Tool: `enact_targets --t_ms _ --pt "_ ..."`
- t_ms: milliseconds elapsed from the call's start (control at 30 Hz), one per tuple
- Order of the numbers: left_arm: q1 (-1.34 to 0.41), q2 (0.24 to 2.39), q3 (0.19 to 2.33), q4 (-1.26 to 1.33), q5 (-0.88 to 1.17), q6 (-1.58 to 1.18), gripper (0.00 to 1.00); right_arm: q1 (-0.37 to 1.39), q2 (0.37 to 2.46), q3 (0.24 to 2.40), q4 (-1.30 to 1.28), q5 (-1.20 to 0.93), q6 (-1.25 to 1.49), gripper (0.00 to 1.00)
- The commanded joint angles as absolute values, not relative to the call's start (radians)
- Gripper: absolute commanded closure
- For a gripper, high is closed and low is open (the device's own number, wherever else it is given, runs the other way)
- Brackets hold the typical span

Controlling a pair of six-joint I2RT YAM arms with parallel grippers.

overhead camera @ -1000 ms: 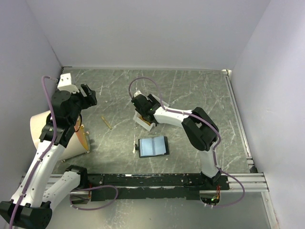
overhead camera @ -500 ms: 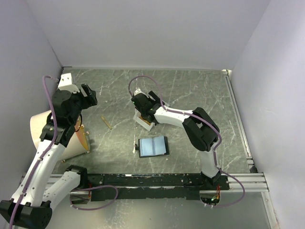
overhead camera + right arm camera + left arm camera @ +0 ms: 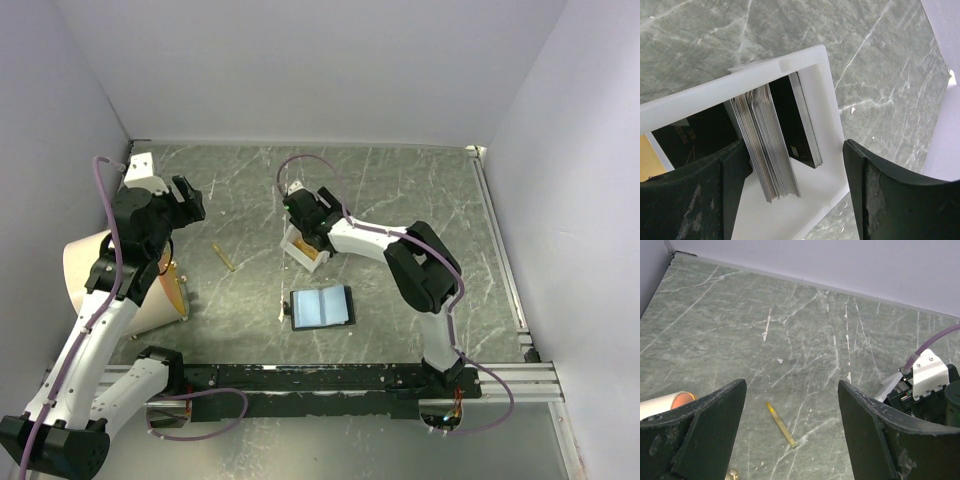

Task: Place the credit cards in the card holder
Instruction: Pick up the credit card from the storage box.

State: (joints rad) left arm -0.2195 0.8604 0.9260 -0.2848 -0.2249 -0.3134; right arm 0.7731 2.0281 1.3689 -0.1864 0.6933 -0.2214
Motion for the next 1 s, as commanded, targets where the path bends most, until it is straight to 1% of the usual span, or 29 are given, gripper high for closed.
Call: enact_targets --t_ms 0,300,467,600,667,767,967 --pt "-0.216 0.853 0.923 -0.26 -0.224 -0.299 0.15 0.74 2.026 1.387 -0.201 0.635 -0.188 0.27" --pt "-0.216 0.854 0.924 -0.259 -0.217 -0.299 0.16 0.711 1.993 1.379 -0.199 0.587 -0.168 0.41" --pt "-0.216 0.851 0.92 -0.257 -0.216 -0.299 0.17 0.703 1.992 1.388 -0.216 0.589 -0.157 0.4" --pt "-0.216 0.852 0.922 -0.257 -0.213 -0.3 0.17 0.705 1.981 1.39 -0.233 0.582 -0.148 0.34" --pt "-0.216 0.851 0.92 -0.257 -0.213 -0.299 0.17 0.71 1.979 1.389 -0.24 0.584 -0.147 0.34" --pt "-0.216 0.853 0.921 -0.255 -0.211 -0.299 0.17 0.719 1.978 1.388 -0.245 0.586 -0.149 0.35" --pt "-0.216 0.853 0.92 -0.257 -0.212 -0.299 0.17 0.727 1.989 1.398 -0.253 0.606 -0.15 0.39"
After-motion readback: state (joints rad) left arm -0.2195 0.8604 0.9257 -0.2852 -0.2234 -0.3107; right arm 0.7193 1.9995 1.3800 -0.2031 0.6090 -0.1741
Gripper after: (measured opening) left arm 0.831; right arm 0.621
